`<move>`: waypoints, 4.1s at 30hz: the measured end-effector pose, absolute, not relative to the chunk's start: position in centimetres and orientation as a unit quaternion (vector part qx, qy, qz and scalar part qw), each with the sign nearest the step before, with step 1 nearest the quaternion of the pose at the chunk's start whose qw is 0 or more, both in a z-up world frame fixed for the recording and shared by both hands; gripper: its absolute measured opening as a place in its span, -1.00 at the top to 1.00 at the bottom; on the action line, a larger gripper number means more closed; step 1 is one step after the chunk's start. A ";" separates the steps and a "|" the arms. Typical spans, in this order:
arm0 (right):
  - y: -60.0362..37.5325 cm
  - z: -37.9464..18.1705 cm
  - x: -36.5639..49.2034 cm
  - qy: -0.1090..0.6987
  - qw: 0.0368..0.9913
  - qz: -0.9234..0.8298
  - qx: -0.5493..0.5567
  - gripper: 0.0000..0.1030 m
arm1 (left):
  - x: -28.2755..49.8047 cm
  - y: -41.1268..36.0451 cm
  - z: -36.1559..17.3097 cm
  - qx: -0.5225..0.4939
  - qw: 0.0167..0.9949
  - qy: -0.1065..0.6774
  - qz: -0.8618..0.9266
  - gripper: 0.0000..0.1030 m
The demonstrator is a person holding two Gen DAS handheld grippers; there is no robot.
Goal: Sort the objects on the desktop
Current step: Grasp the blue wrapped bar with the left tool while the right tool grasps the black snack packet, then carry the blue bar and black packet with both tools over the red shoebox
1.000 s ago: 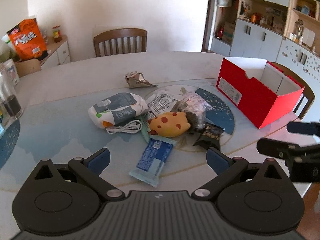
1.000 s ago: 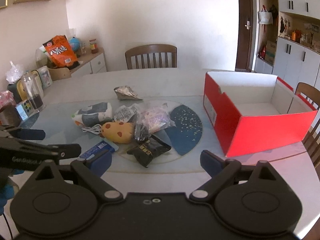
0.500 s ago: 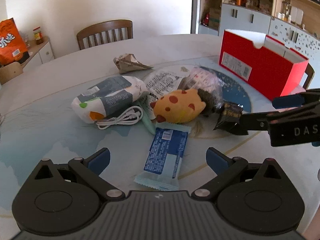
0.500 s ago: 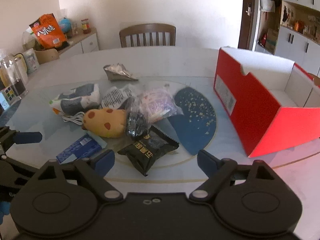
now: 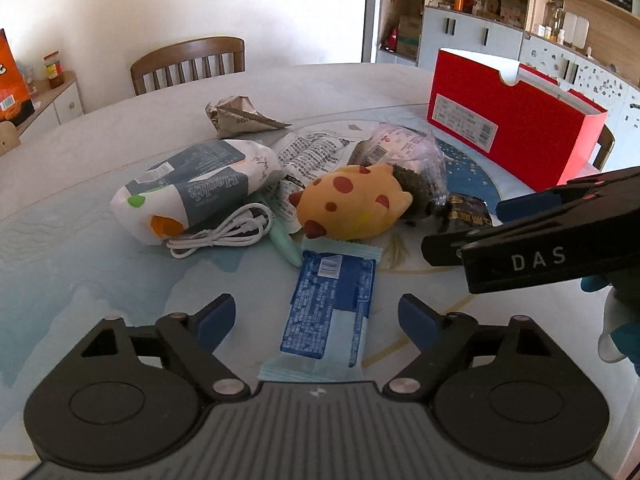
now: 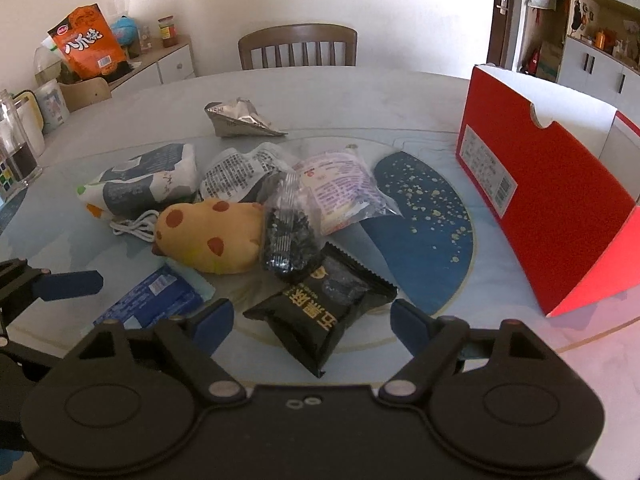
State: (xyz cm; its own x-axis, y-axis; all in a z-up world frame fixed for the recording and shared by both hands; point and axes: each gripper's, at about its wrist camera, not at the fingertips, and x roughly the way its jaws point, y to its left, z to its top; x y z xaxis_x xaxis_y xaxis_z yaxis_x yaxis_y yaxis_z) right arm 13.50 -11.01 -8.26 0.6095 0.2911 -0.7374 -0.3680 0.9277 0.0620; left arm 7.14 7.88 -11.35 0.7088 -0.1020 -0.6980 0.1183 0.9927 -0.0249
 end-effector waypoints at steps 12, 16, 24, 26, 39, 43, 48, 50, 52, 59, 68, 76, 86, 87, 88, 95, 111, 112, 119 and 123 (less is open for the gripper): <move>-10.4 -9.1 14.2 0.415 0.892 0.173 -0.050 -0.41 | 7.2 8.1 -11.4 0.011 0.926 0.370 -0.071 -0.06; -10.5 -9.0 14.3 0.417 0.892 0.171 -0.048 -0.23 | 7.2 7.8 -11.3 0.012 0.925 0.371 -0.081 0.15; -11.3 -8.6 14.1 0.415 0.895 0.160 -0.044 -0.04 | 7.1 7.9 -11.2 0.011 0.924 0.374 -0.083 0.28; -11.5 -8.5 13.9 0.414 0.896 0.155 -0.046 0.00 | 7.1 8.1 -11.1 0.007 0.923 0.375 -0.083 0.28; -13.1 -7.2 12.8 0.407 0.903 0.131 -0.036 0.04 | 6.4 9.1 -9.8 -0.007 0.924 0.371 -0.093 0.31; -13.6 -6.3 12.4 0.402 0.906 0.128 -0.033 0.04 | 6.2 9.3 -9.4 -0.010 0.922 0.375 -0.093 0.31; -14.2 -4.7 11.9 0.391 0.912 0.123 -0.030 0.04 | 5.8 9.5 -8.1 -0.015 0.925 0.365 -0.105 0.31; -14.4 -4.0 11.7 0.386 0.914 0.120 -0.028 0.04 | 5.6 9.5 -7.4 -0.016 0.926 0.360 -0.109 0.31; -14.6 -3.3 11.5 0.381 0.916 0.119 -0.027 0.04 | 5.5 9.6 -6.8 -0.017 0.927 0.356 -0.115 0.31; -15.1 -0.7 10.5 0.364 0.923 0.124 -0.027 0.04 | 5.2 9.2 -4.2 -0.017 0.932 0.338 -0.131 0.31; -16.5 2.7 10.1 0.340 0.932 0.123 -0.030 0.03 | 6.4 7.2 0.2 -0.012 0.938 0.312 -0.152 0.31; -19.3 4.7 10.6 0.316 0.939 0.132 -0.033 0.03 | 7.9 3.5 2.6 -0.003 0.937 0.308 -0.164 0.31; -24.7 5.7 12.5 0.311 0.938 0.145 -0.040 0.03 | 10.5 -2.5 3.9 0.002 0.938 0.307 -0.161 0.31; -25.3 5.7 12.7 0.311 0.938 0.146 -0.042 0.03 | 10.9 -3.2 3.9 0.003 0.938 0.306 -0.161 0.31; -25.9 5.7 13.1 0.311 0.938 0.147 -0.044 0.03 | 11.2 -3.9 4.0 0.004 0.939 0.305 -0.160 0.31; -29.2 5.6 15.1 0.314 0.936 0.151 -0.054 0.03 | 13.8 -8.1 4.4 0.015 0.941 0.298 -0.158 0.31; -35.0 4.9 21.2 0.320 0.930 0.160 -0.081 0.03 | 21.2 -15.7 4.5 0.059 0.937 0.306 -0.156 0.31; -35.4 4.8 21.5 0.323 0.929 0.162 -0.082 0.03 | 21.9 -16.1 4.6 0.061 0.936 0.307 -0.158 0.31; -36.7 4.3 24.5 0.347 0.916 0.178 -0.098 0.03 | 26.2 -17.9 3.4 0.085 0.924 0.335 -0.161 0.31; -37.1 3.4 26.0 0.362 0.909 0.180 -0.104 0.03 | 28.3 -18.3 2.0 0.085 0.915 0.361 -0.159 0.31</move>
